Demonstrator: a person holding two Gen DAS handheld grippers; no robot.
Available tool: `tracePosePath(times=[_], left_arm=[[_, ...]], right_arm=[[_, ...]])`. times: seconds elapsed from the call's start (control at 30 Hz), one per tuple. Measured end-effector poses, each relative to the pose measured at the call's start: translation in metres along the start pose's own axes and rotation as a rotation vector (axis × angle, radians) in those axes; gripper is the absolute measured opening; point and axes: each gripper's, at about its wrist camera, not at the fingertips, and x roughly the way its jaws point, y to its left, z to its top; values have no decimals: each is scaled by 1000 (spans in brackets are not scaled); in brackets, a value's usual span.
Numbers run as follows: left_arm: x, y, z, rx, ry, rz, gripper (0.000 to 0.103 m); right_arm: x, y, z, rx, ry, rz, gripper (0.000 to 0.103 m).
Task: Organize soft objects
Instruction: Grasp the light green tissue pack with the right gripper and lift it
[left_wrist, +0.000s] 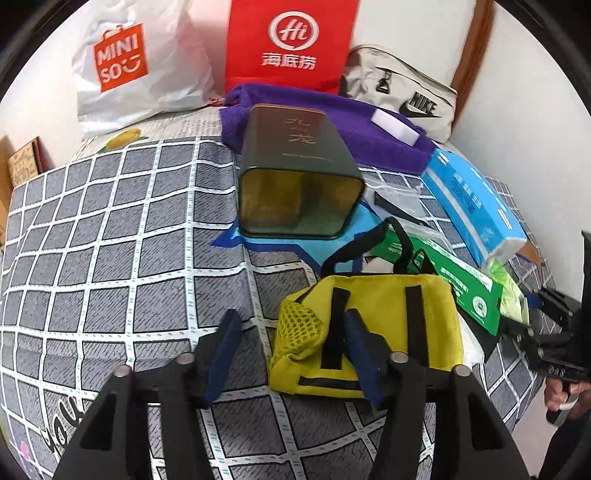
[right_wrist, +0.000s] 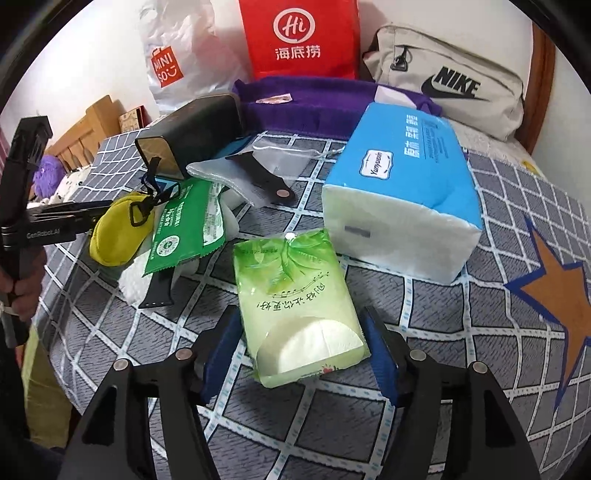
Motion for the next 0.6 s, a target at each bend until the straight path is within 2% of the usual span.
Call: tracePosePath(times=[0.17,0.27,0.6], left_arm=[[-2,-1,1,3,-5,-54,29],[-8,0,1,-5,-11,-55,20],[-41,-3,5,-29,-63,-67,20]], right_arm=[[-8,-1,-3,-13,-3,-25,57],[-20,-1,-4,-27,-19,-45,57],[-57,-6,3,-23,-80,-28,57]])
